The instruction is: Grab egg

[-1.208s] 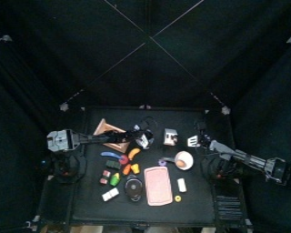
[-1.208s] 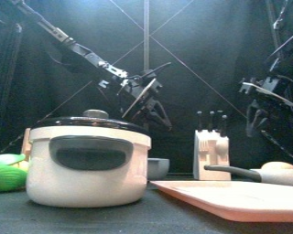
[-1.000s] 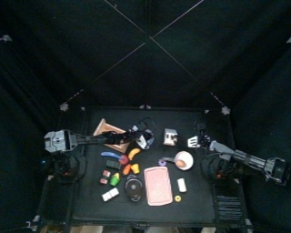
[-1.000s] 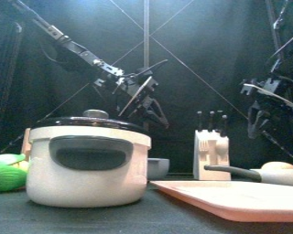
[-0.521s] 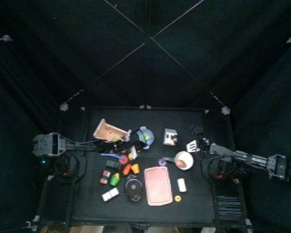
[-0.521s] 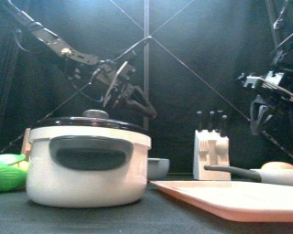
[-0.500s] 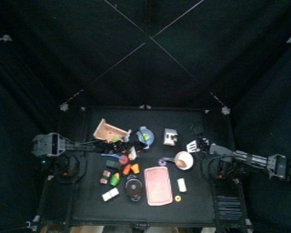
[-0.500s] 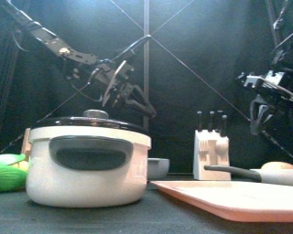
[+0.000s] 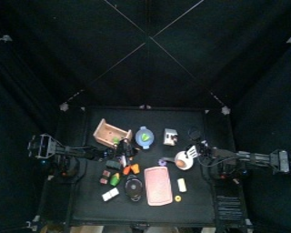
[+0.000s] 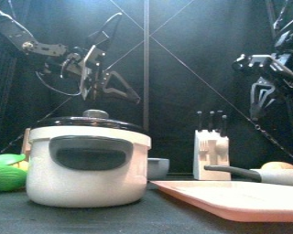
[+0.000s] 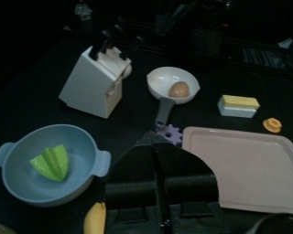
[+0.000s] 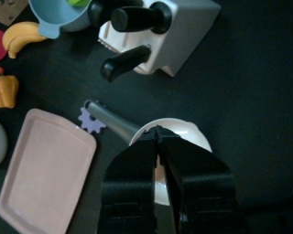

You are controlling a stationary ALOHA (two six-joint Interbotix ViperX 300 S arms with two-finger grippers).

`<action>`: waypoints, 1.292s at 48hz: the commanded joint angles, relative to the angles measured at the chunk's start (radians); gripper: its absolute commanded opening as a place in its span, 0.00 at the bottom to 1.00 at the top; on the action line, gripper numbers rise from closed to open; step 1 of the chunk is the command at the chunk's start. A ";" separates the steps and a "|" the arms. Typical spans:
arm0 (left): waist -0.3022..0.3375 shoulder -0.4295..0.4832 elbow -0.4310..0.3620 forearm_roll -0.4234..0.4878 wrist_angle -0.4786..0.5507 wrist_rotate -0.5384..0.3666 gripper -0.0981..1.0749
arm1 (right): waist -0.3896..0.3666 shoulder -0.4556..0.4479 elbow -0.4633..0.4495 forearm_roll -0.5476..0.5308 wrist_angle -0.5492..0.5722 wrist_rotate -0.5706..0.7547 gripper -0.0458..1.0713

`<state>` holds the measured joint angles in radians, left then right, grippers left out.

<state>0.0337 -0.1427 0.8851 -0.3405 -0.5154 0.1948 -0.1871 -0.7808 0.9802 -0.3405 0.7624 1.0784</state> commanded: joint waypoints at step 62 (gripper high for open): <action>-0.190 -0.020 0.044 0.000 -0.140 0.000 0.13 | 0.480 0.094 0.069 -0.360 -0.307 0.281 0.20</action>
<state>-0.1519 -0.1703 0.9557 -0.3451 -0.6320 0.1948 0.2654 -0.7102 1.0707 -0.6857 0.4310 1.3622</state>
